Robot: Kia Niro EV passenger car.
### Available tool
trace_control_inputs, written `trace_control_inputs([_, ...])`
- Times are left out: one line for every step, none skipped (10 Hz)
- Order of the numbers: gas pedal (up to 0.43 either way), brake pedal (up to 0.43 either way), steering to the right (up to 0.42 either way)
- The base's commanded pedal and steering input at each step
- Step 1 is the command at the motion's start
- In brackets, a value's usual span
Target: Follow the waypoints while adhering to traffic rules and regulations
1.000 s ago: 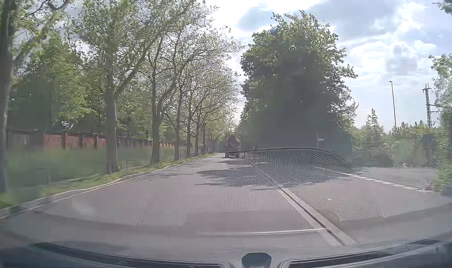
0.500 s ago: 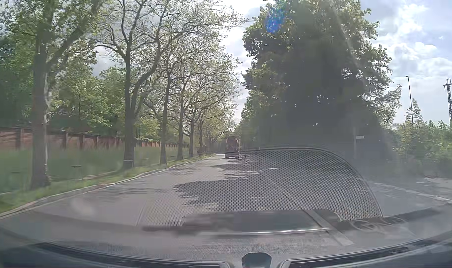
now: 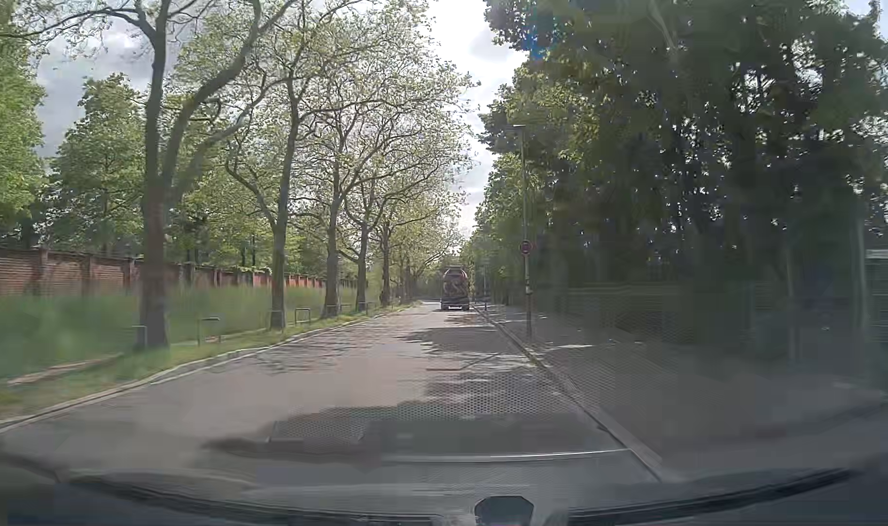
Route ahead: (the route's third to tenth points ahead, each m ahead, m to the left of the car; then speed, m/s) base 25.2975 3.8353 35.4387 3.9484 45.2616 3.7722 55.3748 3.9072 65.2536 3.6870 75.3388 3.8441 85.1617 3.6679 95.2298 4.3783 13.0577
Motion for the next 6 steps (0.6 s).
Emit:
trace_control_inputs([0.079,0.0,0.0])
trace_control_inputs([0.079,0.0,0.0])
trace_control_inputs([0.079,0.0,0.0])
trace_control_inputs([0.079,0.0,0.0])
trace_control_inputs([0.079,0.0,0.0])
trace_control_inputs([0.079,0.0,0.0])
